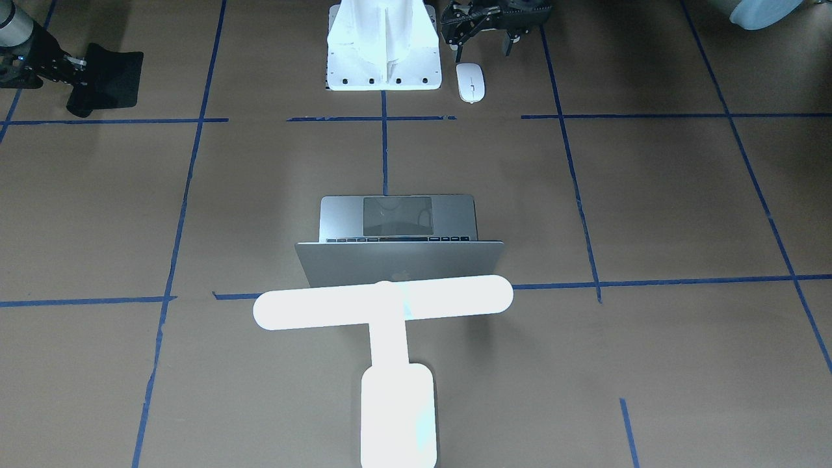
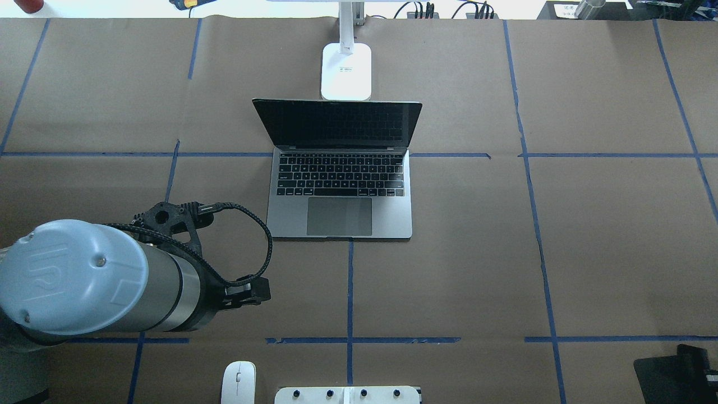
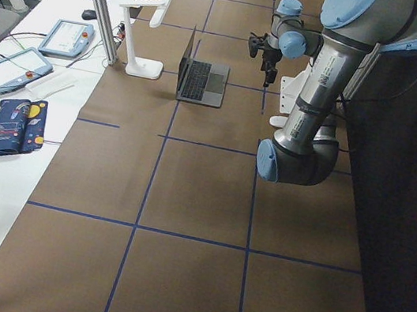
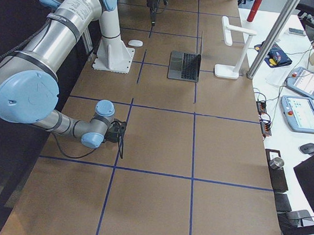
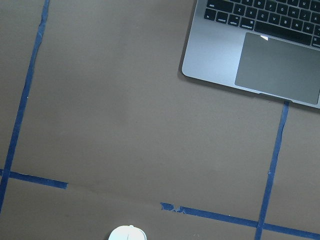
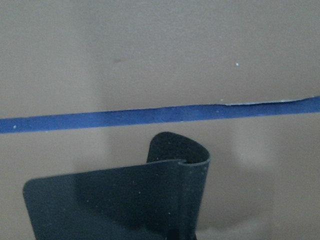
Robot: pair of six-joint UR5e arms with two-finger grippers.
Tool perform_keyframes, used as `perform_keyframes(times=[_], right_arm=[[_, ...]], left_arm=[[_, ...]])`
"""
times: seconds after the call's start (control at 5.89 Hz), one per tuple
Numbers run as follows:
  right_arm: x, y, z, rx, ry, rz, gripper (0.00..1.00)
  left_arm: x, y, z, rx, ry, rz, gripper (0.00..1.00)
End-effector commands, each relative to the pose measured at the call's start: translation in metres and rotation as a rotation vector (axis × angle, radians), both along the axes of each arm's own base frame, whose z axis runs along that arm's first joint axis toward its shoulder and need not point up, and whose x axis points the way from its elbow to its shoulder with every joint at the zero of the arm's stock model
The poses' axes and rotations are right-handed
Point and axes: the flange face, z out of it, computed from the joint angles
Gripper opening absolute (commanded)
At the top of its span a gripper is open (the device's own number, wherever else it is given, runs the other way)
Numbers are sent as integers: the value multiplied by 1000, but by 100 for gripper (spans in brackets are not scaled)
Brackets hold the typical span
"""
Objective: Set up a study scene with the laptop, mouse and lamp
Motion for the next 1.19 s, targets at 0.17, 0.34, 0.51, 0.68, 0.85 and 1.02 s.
perform_keyframes(times=[0.17, 0.34, 0.51, 0.68, 0.85, 1.02], right_arm=[[-3, -3, -32, 14, -56, 9, 0], [-20, -9, -49, 26, -108, 20, 0], [-41, -27, -64, 39, -170, 61, 0], [-64, -45, -77, 37, -178, 92, 0], [-93, -85, -107, 24, -208, 134, 0], [-118, -123, -141, 15, -244, 167, 0]], left_arm=[[0, 0, 0, -1, -2, 0, 100], [0, 0, 0, -1, -2, 0, 100], [0, -1, 0, -1, -2, -2, 100], [-1, 0, 0, 0, 1, -2, 100], [-5, 0, -3, 1, 10, -5, 100], [-6, 0, -3, 1, 11, -5, 100]])
